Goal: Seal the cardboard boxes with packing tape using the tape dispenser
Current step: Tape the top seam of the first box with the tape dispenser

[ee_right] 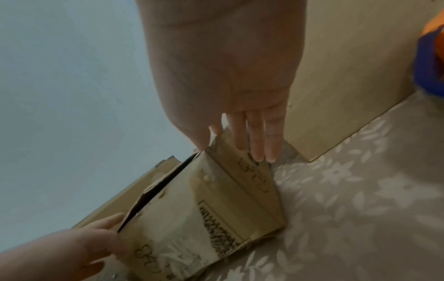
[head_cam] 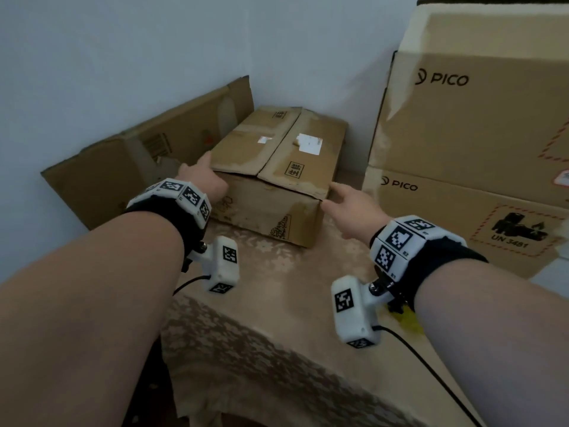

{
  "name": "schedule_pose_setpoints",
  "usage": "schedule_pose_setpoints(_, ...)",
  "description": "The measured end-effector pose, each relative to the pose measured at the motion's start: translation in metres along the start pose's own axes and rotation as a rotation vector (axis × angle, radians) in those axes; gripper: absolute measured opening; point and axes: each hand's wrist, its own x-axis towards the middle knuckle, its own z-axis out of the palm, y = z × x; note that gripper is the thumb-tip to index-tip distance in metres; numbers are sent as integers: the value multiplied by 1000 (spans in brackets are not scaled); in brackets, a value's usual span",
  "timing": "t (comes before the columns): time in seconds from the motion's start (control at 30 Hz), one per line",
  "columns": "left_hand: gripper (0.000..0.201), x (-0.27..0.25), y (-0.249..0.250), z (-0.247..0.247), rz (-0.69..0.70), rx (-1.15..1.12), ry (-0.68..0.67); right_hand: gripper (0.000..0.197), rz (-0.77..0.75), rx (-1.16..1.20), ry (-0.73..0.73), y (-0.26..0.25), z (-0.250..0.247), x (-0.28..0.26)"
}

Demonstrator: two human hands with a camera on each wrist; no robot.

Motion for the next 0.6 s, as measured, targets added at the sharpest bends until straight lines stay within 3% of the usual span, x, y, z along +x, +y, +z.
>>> schedule_pose_setpoints(0.13, 79, 3, -6, -7, 25, -95, -89, 60, -28, 142, -32, -7, 10, -2)
schedule_pose_setpoints(0.4, 66, -38, -2, -23, 69, -23, -139, 52, 106, 225, 23, 1, -10, -27)
schedule_pose_setpoints(0.5, 64, -62, -1, -24, -19, -134, -326, 52, 166, 242, 39, 11, -19, -40)
schedule_pose_setpoints(0.6, 39, -97, 3, -24, -55, -117, -508, 51, 215, 270, 36, 23, -27, -57)
